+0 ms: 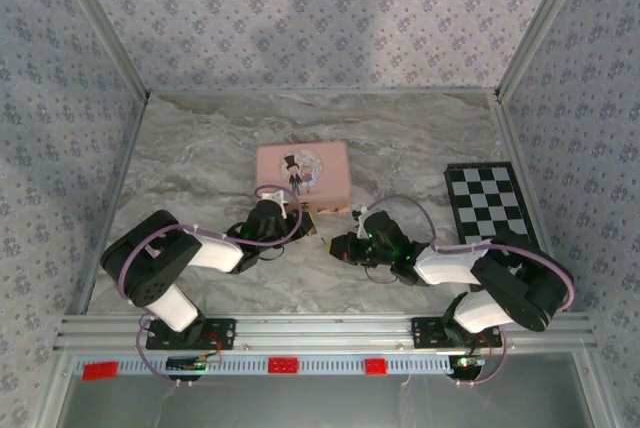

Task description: Unlock a padlock with a key

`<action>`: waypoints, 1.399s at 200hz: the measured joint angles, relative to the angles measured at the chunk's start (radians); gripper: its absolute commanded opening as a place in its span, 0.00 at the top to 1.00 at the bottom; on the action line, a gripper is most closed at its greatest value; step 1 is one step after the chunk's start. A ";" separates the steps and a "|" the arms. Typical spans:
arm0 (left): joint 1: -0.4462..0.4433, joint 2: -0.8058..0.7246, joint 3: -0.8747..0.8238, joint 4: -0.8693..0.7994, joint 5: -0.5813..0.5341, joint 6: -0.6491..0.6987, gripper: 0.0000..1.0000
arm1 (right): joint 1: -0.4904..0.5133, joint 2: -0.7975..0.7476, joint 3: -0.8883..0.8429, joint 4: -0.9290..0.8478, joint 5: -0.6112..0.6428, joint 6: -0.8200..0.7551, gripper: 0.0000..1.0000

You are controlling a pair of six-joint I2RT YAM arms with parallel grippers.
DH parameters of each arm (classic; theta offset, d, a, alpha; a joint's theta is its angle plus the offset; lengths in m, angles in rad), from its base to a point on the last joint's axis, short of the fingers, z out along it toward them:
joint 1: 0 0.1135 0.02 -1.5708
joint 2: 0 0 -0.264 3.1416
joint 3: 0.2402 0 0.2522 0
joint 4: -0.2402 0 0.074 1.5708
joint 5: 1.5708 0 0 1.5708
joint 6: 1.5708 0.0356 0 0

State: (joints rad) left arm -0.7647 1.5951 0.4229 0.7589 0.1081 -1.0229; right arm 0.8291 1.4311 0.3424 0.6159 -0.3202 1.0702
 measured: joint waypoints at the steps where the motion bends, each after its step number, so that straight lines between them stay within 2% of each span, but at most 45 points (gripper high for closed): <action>1: 0.000 0.000 0.000 0.000 0.001 -0.001 0.98 | 0.000 0.002 0.000 0.002 -0.001 0.001 1.00; 99: 0.012 0.011 -0.007 0.059 0.042 -0.072 1.00 | -0.026 0.204 -0.064 0.345 -0.064 0.140 1.00; 170: 0.017 0.043 -0.021 0.144 0.042 -0.076 1.00 | -0.045 0.231 -0.069 0.486 -0.098 0.181 1.00; 241: 0.025 0.087 -0.054 0.290 0.042 -0.090 1.00 | -0.064 0.354 -0.084 0.681 -0.140 0.307 1.00; 280: 0.031 0.115 -0.054 0.346 0.040 -0.097 1.00 | -0.064 0.373 -0.091 0.727 -0.142 0.333 1.00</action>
State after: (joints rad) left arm -0.7341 1.7100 0.3691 1.1049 0.1486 -1.1194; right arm 0.7654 1.8046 0.2516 1.3434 -0.4625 1.4033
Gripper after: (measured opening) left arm 0.106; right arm 0.051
